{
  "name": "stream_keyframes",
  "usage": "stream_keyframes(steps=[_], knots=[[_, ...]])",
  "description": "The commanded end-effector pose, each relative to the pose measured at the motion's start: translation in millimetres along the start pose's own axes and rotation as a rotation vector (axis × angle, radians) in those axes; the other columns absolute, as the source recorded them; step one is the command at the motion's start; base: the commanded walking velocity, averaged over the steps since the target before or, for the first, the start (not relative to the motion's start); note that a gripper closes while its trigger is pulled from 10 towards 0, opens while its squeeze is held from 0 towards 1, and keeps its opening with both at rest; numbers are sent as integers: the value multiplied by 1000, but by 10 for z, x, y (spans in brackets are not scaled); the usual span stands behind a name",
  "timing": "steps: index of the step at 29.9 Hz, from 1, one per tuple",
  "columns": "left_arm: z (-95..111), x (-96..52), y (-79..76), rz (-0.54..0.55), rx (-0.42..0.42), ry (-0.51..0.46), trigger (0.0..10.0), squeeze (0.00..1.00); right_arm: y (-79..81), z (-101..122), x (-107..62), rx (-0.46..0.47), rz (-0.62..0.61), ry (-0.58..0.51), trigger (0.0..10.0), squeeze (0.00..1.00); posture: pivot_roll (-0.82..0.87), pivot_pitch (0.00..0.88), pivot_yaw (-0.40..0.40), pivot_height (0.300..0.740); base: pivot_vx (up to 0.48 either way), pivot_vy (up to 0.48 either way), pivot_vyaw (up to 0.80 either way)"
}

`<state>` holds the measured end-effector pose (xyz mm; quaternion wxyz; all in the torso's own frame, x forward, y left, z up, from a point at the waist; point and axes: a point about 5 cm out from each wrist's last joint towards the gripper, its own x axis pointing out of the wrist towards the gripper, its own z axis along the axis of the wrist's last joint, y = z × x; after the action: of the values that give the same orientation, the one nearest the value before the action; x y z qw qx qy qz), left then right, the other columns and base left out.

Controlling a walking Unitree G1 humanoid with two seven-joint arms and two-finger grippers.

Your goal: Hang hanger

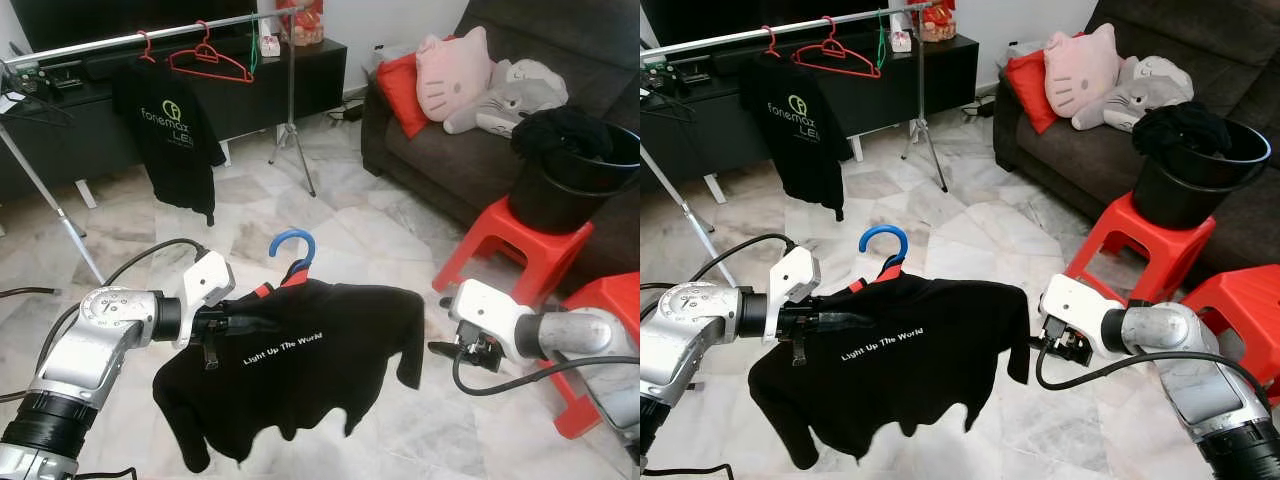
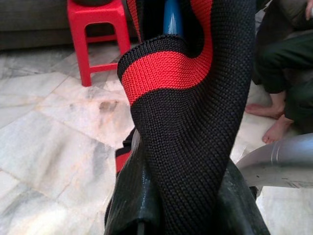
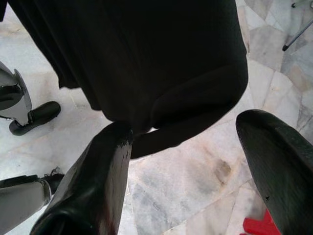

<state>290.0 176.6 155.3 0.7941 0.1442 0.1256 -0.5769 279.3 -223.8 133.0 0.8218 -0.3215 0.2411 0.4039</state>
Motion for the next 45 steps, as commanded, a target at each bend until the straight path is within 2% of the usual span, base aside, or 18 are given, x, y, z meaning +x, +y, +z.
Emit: stream_keyframes(steps=[1,11,13,19,20,22,28,29,30,31,45], knots=[[134,-50,17,-9,33,-46,0,0,-12,11,-27,7,-14,-11,10000,0,-69,0,-36,740,0,0,0],[125,-138,-25,-77,27,-32,0,0,-10,-4,-20,28,-28,-7,10000,0,-69,0,-36,740,0,0,0],[182,-173,-27,-93,25,-68,0,0,9,-2,-4,32,-18,-10,10000,0,-69,0,-36,740,0,0,0],[223,-204,-22,-95,29,-89,0,0,43,22,25,58,-3,-41,10000,0,-69,0,-36,740,0,0,0],[283,-220,-17,-97,24,-137,0,0,60,26,32,62,6,-46,10000,0,-69,0,-36,740,0,0,0],[338,-229,-22,-104,26,-170,0,0,64,27,35,69,3,-51,10000,0,-69,0,-36,740,0,0,0],[344,-238,-35,-115,24,-171,0,0,28,70,44,97,-37,-97,10000,0,-69,0,-36,740,0,0,0],[333,-253,-39,-115,20,-169,0,0,26,83,39,106,-41,-109,7882,0,-65,0,-35,740,0,0,0],[328,-259,-41,-115,17,-168,0,0,20,85,35,110,-49,-112,3294,0,-65,0,-35,740,0,0,0],[324,-264,-47,-117,15,-166,0,0,5,82,31,119,-62,-112,0,0,-65,0,-35,740,0,0,0],[349,-277,-25,-95,13,-174,0,0,-20,112,28,116,-71,-120,0,0,-61,0,-34,740,0,0,0]])
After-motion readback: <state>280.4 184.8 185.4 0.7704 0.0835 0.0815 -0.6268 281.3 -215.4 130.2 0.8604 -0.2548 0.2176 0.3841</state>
